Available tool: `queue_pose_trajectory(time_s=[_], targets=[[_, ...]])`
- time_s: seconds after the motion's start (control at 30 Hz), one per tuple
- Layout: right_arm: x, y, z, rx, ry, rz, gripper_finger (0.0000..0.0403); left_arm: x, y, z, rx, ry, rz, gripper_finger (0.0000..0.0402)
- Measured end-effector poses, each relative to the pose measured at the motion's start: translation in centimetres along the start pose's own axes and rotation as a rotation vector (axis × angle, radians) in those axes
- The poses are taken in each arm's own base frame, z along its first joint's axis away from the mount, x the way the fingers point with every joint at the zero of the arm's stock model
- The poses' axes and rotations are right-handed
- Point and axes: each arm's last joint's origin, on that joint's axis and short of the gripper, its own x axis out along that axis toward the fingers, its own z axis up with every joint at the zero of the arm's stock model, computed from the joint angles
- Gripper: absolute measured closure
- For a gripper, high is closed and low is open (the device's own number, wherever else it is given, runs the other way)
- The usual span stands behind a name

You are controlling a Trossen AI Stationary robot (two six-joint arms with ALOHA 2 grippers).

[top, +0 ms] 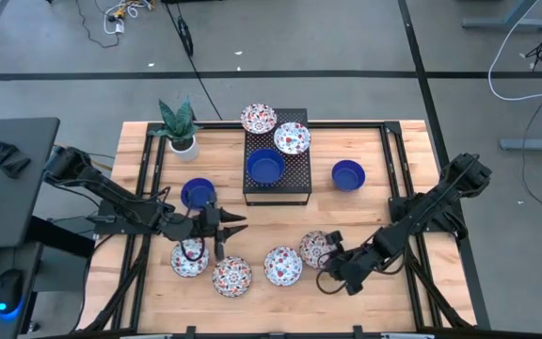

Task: Pick & Place Mini bowls
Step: Stack the right orange patterned bowl on top of the other orange patterned bowl on the shelf

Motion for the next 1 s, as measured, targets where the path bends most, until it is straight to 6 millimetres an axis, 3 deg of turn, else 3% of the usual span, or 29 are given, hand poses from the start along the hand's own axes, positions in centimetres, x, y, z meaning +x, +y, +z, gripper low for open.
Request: queue_pose_trajectory(time_s=[0.1,0.27,0.43,0.57,0.8,1.0], targets=[[-0.2,0.3,-0.1,-0.014,-0.001,-0.011,0.0389,0.5,-0.2,-0.1,0.026,-0.018,-0.038,0.0296],[-2.0,0.4,0.3,0.042,0.011,0.016,0.0384,1.8,-0.5,-0.4,0.042,-0.066,-0.134,0.0296],[-5.6,-0.1,2.6,0.067,-0.050,0.044,0.0397,4.4,-1.4,0.5,0.093,-0.072,-0.234,0.0296],[-7.5,-1.1,4.8,0.040,-0.167,0.069,0.0395,7.0,-2.9,2.1,0.233,-0.079,-0.326,0.0292],[-7.6,-2.9,6.8,-0.063,-0.311,0.104,0.0398,11.5,-4.7,3.9,0.413,0.134,-0.453,0.0222],[-7.4,-3.7,7.1,-0.088,-0.326,0.081,0.0398,13.6,-5.1,3.9,0.436,0.315,-0.519,0.0167]])
